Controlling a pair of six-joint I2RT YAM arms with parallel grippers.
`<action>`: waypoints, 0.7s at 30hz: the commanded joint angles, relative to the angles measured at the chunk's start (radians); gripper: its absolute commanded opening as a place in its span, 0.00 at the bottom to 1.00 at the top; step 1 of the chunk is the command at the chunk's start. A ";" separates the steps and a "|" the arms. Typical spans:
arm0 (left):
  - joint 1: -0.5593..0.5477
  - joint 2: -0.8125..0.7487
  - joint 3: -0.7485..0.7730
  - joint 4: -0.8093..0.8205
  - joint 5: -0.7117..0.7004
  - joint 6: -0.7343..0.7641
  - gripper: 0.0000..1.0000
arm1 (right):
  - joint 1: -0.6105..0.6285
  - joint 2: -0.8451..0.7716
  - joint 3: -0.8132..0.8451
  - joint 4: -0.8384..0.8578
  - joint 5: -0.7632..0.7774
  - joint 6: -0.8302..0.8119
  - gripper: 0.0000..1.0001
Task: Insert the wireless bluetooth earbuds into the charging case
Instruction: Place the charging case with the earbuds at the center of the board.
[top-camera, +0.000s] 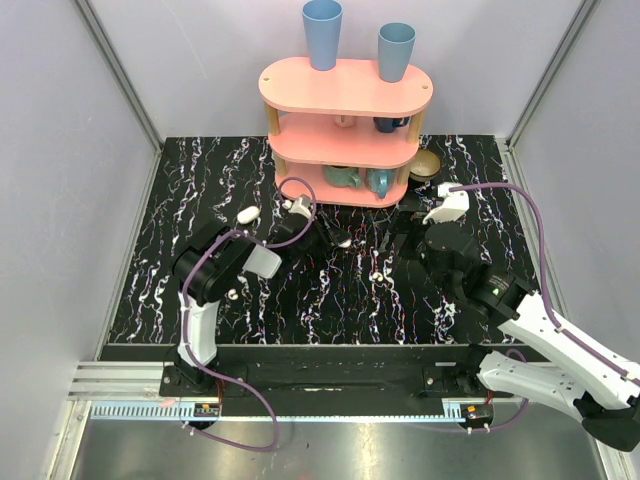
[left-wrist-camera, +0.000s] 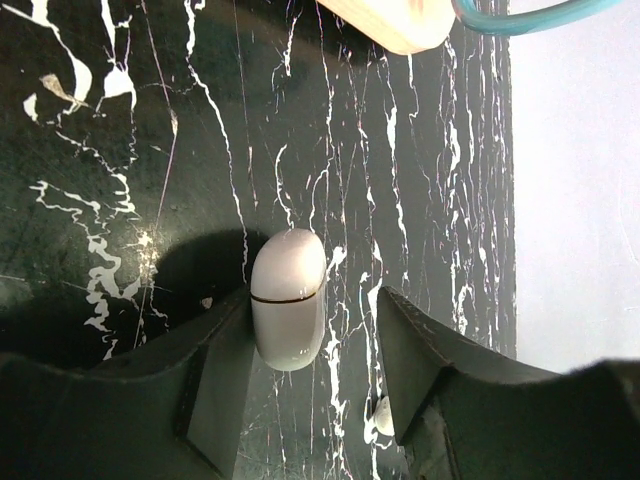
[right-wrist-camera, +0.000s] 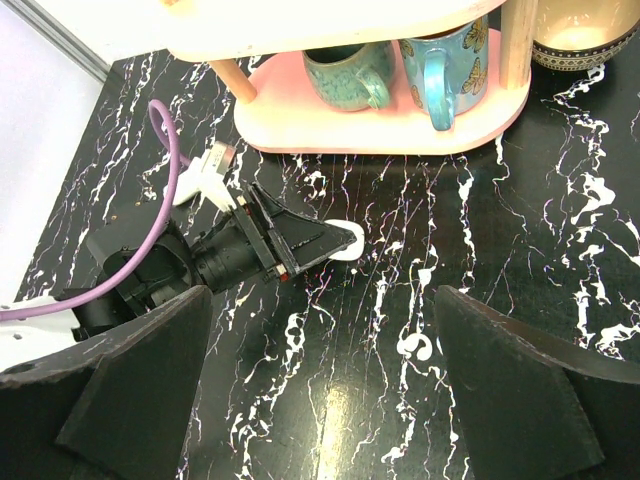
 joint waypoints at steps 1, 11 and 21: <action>0.001 -0.032 0.028 -0.098 -0.038 0.074 0.55 | -0.009 -0.015 0.011 -0.002 -0.001 -0.004 1.00; 0.004 -0.101 0.030 -0.210 -0.101 0.140 0.57 | -0.011 -0.022 0.008 -0.011 0.005 -0.003 1.00; 0.010 -0.203 0.014 -0.337 -0.193 0.220 0.59 | -0.009 -0.018 0.008 -0.013 0.002 0.002 1.00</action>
